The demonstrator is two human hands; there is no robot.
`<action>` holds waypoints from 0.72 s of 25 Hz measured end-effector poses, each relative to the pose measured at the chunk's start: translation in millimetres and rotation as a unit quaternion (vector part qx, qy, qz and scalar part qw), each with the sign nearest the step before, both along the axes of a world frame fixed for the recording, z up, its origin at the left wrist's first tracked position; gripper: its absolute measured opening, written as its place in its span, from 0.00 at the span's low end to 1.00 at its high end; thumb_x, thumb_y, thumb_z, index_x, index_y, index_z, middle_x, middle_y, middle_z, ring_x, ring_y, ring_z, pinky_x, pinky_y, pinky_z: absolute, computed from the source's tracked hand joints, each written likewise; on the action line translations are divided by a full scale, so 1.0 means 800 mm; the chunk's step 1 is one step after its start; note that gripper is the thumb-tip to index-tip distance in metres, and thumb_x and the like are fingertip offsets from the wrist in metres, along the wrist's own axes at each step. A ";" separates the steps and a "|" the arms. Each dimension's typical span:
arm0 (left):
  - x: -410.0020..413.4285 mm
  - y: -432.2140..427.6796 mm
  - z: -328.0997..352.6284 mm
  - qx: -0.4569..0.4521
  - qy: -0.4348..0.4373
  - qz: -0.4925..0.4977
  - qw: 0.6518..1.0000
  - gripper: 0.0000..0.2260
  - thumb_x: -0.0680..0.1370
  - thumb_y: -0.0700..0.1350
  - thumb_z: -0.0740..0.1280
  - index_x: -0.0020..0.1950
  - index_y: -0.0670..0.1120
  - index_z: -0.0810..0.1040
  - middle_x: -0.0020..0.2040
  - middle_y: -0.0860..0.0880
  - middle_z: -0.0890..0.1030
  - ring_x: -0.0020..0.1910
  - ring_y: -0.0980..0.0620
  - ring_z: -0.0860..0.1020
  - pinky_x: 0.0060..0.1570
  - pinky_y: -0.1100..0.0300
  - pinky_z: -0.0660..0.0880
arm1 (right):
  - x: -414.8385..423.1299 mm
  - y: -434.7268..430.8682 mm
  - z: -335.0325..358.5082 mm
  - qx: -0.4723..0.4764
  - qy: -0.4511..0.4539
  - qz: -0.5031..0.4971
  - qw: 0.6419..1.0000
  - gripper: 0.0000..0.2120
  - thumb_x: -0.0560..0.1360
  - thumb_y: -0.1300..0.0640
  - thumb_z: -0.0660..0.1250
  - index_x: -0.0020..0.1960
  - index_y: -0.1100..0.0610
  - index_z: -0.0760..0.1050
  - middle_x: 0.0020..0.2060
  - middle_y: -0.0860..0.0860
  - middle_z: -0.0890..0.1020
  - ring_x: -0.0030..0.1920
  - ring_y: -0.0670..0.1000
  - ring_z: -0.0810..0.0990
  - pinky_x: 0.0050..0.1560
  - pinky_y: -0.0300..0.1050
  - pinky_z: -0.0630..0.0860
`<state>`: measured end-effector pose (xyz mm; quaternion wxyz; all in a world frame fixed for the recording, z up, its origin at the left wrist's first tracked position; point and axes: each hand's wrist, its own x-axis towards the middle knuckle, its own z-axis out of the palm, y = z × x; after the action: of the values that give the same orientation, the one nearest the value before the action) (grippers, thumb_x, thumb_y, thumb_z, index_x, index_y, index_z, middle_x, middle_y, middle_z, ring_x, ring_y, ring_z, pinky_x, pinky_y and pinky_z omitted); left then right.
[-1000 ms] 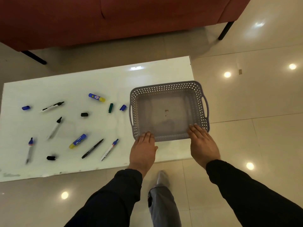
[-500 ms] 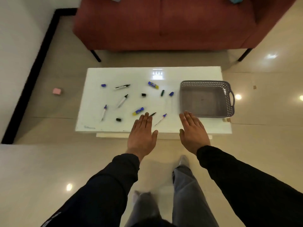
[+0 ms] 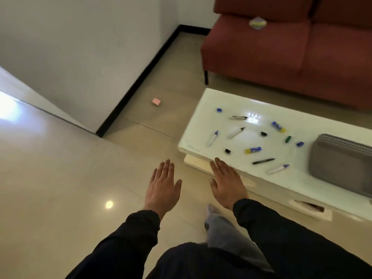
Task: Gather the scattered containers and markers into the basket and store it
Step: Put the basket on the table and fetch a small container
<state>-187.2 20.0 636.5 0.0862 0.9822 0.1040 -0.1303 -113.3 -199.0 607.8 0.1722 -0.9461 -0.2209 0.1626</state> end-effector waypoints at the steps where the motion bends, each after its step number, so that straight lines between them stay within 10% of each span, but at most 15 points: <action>1: 0.005 0.023 -0.001 0.000 -0.004 0.017 1.000 0.30 0.83 0.59 0.45 0.80 0.46 0.42 0.80 0.49 0.41 0.78 0.52 0.39 0.77 0.52 0.42 | 0.013 0.025 -0.004 0.000 -0.001 0.013 1.000 0.29 0.83 0.47 0.52 0.82 0.51 0.48 0.82 0.50 0.50 0.81 0.50 0.51 0.79 0.48 0.48; 18: 0.495 0.381 0.000 0.014 0.048 -0.047 0.998 0.29 0.83 0.58 0.47 0.80 0.46 0.47 0.81 0.49 0.46 0.79 0.52 0.43 0.77 0.51 0.48 | 0.472 0.379 -0.035 0.029 0.053 -0.048 0.997 0.29 0.83 0.49 0.53 0.82 0.52 0.49 0.82 0.51 0.51 0.81 0.52 0.51 0.78 0.49 0.49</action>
<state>209.0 324.4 636.8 0.0609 0.9798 0.0636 -0.1796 264.6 104.3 579.8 0.2188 -0.9402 -0.1710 0.1972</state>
